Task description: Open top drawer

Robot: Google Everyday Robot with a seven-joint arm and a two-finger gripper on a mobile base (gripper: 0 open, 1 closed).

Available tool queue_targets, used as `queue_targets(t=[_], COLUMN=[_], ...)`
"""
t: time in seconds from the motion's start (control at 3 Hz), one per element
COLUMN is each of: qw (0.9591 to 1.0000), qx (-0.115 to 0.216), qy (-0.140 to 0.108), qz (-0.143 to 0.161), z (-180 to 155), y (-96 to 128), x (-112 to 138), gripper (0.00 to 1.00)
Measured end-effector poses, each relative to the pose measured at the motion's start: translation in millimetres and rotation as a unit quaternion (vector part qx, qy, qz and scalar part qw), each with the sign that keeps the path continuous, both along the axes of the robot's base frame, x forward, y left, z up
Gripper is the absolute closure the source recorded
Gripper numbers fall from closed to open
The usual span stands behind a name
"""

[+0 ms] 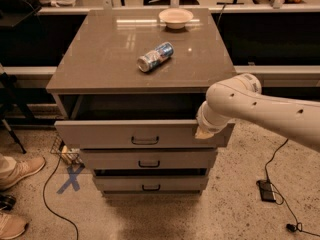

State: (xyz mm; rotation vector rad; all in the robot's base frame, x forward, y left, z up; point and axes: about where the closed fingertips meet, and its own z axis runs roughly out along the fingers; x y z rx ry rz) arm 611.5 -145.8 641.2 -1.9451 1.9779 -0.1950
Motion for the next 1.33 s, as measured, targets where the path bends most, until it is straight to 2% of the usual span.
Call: queue_targets(t=[0.33,0.67,1.33], qw=[1.0,0.9998,0.9963], qx=[0.0,-0.011,-0.042], qy=[0.0,0.013,0.072], qz=[0.0,0.012,0.022], z=[0.0,2.4,11.1], y=[0.0,1.4,4.2], x=[0.0,0.3,-9.5], gripper=[0.11,0.0,0.0])
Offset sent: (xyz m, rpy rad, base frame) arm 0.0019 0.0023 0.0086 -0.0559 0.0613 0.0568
